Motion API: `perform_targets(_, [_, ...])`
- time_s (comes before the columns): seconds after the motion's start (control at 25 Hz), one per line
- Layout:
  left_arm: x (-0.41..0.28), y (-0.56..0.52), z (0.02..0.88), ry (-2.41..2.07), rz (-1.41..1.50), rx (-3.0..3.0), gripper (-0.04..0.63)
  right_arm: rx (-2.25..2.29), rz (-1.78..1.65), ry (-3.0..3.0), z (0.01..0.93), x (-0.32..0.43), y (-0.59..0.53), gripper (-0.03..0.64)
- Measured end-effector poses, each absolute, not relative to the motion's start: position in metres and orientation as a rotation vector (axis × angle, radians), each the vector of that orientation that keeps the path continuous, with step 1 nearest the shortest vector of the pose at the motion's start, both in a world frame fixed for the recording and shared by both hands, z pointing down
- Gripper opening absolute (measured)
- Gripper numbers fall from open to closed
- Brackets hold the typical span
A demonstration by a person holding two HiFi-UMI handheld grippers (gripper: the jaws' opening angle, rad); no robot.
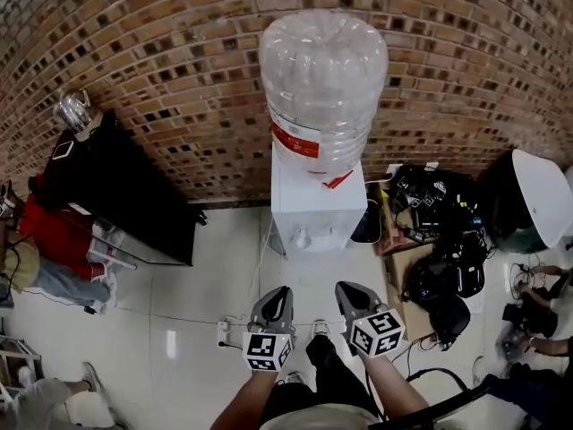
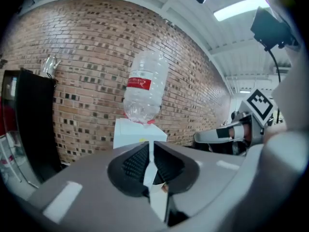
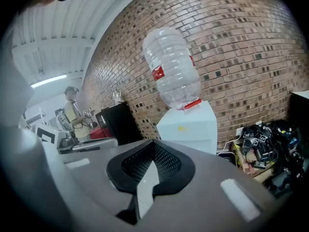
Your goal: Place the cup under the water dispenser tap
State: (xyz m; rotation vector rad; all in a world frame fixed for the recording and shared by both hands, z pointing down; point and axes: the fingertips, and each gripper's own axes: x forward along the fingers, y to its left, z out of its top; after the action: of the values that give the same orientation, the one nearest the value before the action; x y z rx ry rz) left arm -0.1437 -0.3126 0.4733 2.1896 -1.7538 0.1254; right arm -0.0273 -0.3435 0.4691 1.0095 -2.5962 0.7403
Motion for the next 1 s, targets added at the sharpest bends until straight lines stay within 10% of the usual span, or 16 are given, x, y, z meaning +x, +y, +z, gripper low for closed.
perform_targets(1.0, [-0.111, -0.054, 0.396, -1.602, 0.106, 2.349, 0.012, 1.112, 0.684, -2.664, 0.392, 0.018, -0.089, 0.0])
